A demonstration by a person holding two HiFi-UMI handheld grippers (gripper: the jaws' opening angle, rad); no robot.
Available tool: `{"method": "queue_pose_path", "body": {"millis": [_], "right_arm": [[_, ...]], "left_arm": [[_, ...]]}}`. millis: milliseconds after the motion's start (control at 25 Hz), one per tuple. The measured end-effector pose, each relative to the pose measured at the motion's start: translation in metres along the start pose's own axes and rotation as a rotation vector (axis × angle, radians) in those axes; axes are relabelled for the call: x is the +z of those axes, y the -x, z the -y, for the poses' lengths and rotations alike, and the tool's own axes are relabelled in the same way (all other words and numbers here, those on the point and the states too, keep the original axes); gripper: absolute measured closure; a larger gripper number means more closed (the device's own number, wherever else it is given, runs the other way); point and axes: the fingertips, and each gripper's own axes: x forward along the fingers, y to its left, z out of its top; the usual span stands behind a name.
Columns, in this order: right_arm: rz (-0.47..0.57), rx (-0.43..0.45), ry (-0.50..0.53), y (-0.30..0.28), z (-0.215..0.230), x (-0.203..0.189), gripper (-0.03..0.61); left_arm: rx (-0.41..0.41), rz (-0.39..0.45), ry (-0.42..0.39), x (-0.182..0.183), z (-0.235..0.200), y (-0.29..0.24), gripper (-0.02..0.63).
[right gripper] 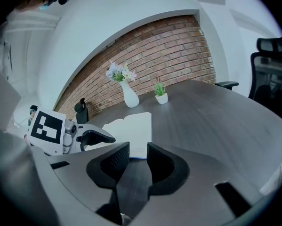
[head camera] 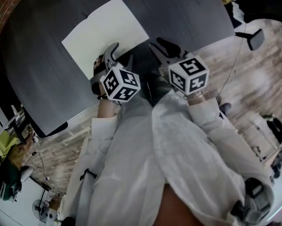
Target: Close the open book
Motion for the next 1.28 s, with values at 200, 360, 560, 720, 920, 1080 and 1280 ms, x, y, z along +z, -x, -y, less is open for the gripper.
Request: {"method": "queue_pose_path", "body": {"millis": [200, 360, 560, 720, 920, 1080, 1280], "right_arm": [[-0.008, 0.0, 0.001, 0.0, 0.003, -0.004, 0.468], [-0.008, -0.001, -0.001, 0.0, 0.006, -0.003, 0.468], [-0.007, 0.003, -0.003, 0.0, 0.009, 0.0, 0.468], [-0.022, 0.013, -0.027, -0.003, 0.011, -0.003, 0.468], [-0.028, 0.05, -0.129, -0.011, 0.014, -0.004, 0.468], [-0.018, 0.115, -0.256, -0.016, 0.01, 0.001, 0.468], [-0.03, 0.178, -0.357, -0.026, 0.002, 0.004, 0.466]], "left_arm": [[0.013, -0.028, -0.028, -0.005, -0.005, -0.004, 0.391], [0.017, -0.032, -0.053, -0.004, -0.006, -0.005, 0.391], [0.01, 0.002, -0.062, -0.002, -0.004, -0.003, 0.411], [0.017, 0.033, -0.038, 0.0, 0.0, 0.002, 0.458], [0.034, 0.058, -0.013, 0.001, 0.0, 0.007, 0.491], [0.035, 0.077, 0.021, 0.002, 0.0, 0.012, 0.502], [0.037, 0.103, 0.081, 0.003, 0.0, 0.017, 0.512]]}}
